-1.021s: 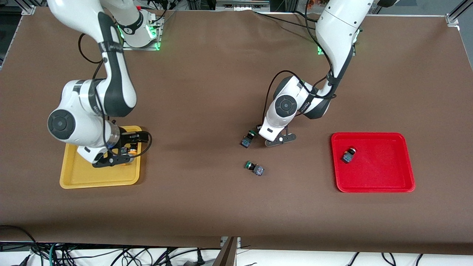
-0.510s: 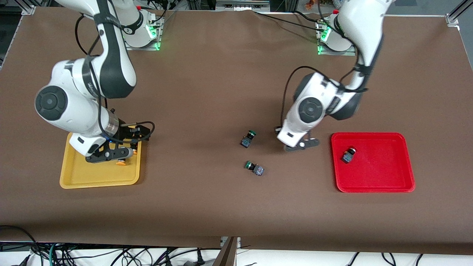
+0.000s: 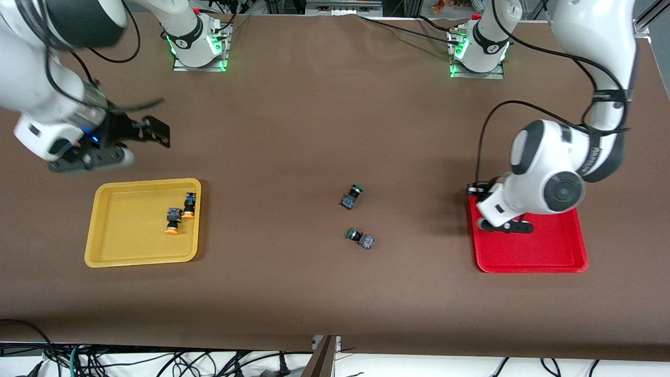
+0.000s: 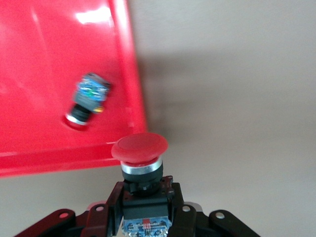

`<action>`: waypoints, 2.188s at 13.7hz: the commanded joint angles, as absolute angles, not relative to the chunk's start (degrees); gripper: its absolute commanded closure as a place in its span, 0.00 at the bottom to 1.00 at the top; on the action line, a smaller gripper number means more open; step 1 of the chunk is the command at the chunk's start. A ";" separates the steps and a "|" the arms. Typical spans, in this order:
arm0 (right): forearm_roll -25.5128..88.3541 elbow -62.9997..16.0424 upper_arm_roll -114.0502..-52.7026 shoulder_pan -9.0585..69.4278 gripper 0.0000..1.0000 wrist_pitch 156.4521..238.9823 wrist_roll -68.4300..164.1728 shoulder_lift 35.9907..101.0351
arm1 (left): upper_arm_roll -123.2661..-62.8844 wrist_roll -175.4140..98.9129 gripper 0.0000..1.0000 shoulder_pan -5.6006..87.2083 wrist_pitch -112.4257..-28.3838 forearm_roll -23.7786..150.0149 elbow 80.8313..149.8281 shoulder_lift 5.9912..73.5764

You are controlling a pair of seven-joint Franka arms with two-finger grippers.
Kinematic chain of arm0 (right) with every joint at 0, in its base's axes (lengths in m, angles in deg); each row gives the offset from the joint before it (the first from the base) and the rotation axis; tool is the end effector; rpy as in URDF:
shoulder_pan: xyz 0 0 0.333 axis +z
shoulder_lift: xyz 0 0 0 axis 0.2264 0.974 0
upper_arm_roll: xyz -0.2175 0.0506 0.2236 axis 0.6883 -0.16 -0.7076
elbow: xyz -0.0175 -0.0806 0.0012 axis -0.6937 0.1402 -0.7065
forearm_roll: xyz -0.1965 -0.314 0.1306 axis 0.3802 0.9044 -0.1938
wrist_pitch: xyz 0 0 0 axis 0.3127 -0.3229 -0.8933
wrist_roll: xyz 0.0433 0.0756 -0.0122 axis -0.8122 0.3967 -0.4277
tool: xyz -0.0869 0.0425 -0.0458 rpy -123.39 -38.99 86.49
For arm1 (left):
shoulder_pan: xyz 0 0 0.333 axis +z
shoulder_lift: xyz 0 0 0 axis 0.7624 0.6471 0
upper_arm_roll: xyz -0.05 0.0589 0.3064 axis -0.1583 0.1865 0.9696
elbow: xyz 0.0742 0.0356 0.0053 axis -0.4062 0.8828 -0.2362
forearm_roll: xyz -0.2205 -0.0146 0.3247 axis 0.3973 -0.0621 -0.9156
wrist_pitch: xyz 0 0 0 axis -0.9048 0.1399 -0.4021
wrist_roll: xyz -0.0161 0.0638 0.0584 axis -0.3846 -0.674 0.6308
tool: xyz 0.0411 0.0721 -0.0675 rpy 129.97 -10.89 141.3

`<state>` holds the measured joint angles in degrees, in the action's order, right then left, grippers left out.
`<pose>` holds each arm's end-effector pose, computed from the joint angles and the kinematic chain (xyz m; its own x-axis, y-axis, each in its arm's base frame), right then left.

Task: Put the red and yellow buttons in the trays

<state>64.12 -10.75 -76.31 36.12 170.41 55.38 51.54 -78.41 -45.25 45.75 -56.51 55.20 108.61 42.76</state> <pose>0.5714 0.1216 0.5903 0.9868 0.1414 -0.0788 0.1382 -0.9894 -0.0455 0.6390 -0.0813 0.3126 0.9401 -0.1315 -0.3146 -0.1223 -0.9913 0.0489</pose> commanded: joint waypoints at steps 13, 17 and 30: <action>69.06 -17.80 -90.50 20.56 0.00 172.62 55.19 44.61 | -80.02 -90.04 0.27 61.28 -76.46 43.31 107.99 54.77; 68.97 -17.01 -90.32 20.73 0.00 172.53 55.80 44.61 | -80.02 -90.40 0.00 61.28 -76.29 43.14 108.17 54.68; 69.06 -13.05 -89.53 20.38 0.00 172.71 55.63 45.66 | -82.48 -71.62 0.00 51.44 -37.71 45.34 78.11 44.15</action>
<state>68.20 -14.06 -89.16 20.86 173.04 55.73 45.10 -82.66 -76.17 52.05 -40.60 44.13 81.01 45.43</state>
